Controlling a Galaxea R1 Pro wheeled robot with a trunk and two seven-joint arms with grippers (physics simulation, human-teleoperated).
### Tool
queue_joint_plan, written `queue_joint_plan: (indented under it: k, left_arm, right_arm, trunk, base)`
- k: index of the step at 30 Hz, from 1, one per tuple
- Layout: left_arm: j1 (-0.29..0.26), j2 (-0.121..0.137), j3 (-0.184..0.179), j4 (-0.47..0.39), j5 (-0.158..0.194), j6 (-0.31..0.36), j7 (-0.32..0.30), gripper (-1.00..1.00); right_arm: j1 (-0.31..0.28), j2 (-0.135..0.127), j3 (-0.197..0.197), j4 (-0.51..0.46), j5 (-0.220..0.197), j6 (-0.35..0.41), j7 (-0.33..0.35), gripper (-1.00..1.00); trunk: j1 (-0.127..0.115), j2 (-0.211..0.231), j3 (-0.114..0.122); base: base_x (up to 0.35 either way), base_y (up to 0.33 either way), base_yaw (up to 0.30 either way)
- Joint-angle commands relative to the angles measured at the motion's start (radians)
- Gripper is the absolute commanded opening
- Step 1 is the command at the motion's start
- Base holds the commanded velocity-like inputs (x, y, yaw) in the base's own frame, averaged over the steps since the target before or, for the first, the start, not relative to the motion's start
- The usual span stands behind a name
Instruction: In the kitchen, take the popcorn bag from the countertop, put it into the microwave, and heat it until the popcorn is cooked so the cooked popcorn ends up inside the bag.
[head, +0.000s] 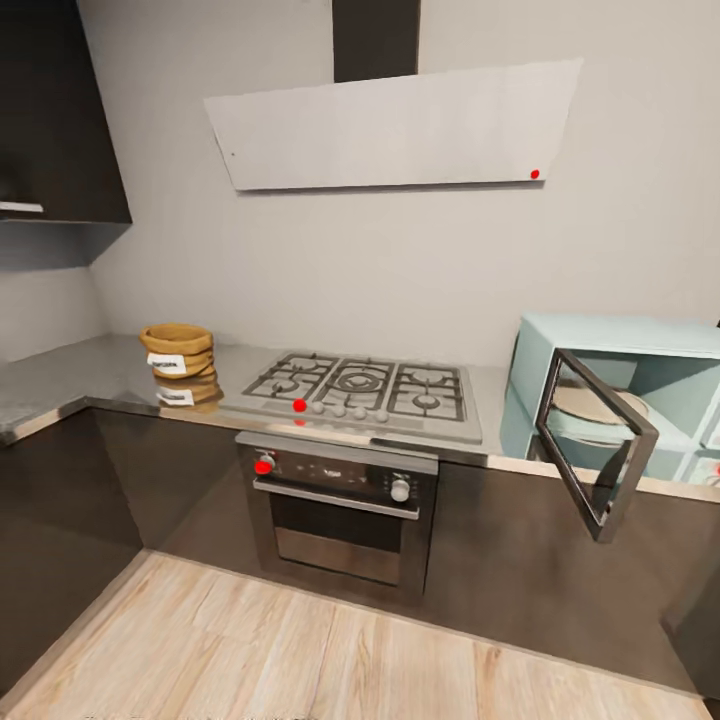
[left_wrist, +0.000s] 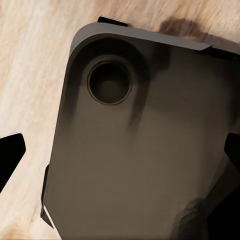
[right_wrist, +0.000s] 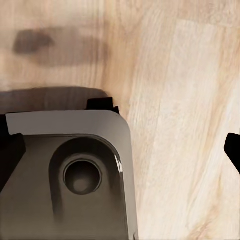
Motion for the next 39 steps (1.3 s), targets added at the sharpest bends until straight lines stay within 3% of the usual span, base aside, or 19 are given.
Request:
queue_joint_plan:
  k: [1, 39]
  left_arm:
    - [0.000, 0.000, 0.000, 0.000, 0.007, -0.003, 0.000, 1.00]
    - [0.000, 0.000, 0.003, 0.000, 0.009, -0.003, 0.000, 1.00]
  right_arm:
    - [-0.001, -0.001, -0.008, 0.003, 0.006, -0.005, 0.003, 1.00]
    - [-0.001, 0.001, -0.007, 0.003, 0.006, -0.005, 0.003, 1.00]
  trunk:
    - [0.000, -0.001, -0.001]
    - [0.000, -0.001, -0.001]
  base:
    - [0.000, 0.000, 0.270]
    - [0.000, 0.000, 0.270]
